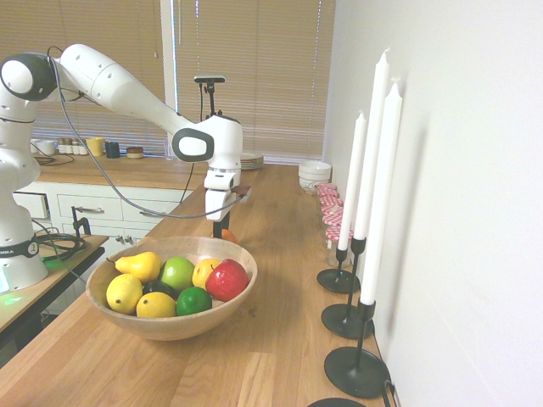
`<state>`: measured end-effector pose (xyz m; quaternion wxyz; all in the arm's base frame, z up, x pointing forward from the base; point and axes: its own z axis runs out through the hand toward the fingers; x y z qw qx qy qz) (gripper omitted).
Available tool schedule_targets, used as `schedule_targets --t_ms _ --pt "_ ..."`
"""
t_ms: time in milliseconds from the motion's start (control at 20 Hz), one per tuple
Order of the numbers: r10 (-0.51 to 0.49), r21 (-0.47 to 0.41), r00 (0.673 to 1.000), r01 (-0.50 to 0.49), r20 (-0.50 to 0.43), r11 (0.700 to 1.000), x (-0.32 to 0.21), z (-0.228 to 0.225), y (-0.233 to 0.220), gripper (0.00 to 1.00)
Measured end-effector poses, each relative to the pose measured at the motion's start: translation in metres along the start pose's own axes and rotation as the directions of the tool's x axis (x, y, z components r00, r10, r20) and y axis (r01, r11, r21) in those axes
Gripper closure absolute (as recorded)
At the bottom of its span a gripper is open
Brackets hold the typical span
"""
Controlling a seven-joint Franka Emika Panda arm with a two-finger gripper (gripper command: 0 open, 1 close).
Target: Take orange out of the basket
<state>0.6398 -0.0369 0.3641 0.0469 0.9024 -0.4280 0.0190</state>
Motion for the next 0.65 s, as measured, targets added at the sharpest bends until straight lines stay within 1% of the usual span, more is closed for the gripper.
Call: schedule_targets --t_ms 650 --pt "0.006 0.013 1.000 -0.006 -0.005 1.000 -0.010 -0.005 0.016 0.00"
